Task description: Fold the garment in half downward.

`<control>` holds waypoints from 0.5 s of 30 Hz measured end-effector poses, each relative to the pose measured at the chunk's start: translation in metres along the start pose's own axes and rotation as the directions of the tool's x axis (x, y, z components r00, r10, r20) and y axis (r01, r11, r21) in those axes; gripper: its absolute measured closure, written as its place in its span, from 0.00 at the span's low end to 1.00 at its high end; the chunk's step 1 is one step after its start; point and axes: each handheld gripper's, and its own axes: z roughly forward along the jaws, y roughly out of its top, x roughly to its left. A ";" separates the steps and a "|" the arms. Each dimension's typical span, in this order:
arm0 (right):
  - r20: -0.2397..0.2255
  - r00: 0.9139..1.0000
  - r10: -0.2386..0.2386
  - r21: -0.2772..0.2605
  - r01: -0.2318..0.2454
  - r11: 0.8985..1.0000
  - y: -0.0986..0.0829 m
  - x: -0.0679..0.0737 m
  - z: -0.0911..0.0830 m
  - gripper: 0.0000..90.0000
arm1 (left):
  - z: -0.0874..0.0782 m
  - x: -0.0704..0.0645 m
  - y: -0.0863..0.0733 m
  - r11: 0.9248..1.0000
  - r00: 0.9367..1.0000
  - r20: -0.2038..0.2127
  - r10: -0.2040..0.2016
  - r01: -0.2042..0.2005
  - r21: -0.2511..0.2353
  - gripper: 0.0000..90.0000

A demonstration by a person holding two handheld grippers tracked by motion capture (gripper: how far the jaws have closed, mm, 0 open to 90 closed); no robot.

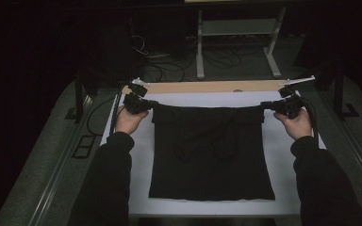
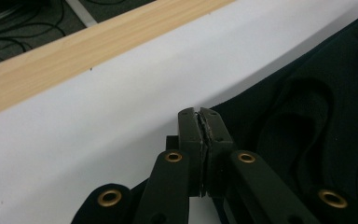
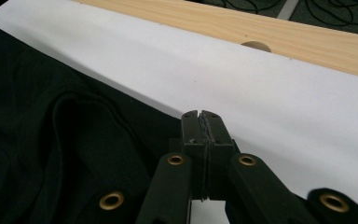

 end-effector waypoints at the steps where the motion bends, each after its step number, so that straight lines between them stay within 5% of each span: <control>1: 0.001 1.000 0.005 -0.005 -0.005 1.000 0.000 -0.002 0.001 0.98 | 0.000 0.001 0.001 1.000 1.000 -0.002 0.001 -0.001 -0.002 0.97; 15: 0.035 0.999 -0.013 0.008 0.012 1.000 0.016 -0.002 0.011 0.98 | 0.001 0.006 0.014 1.000 1.000 -0.016 0.008 -0.008 -0.002 0.97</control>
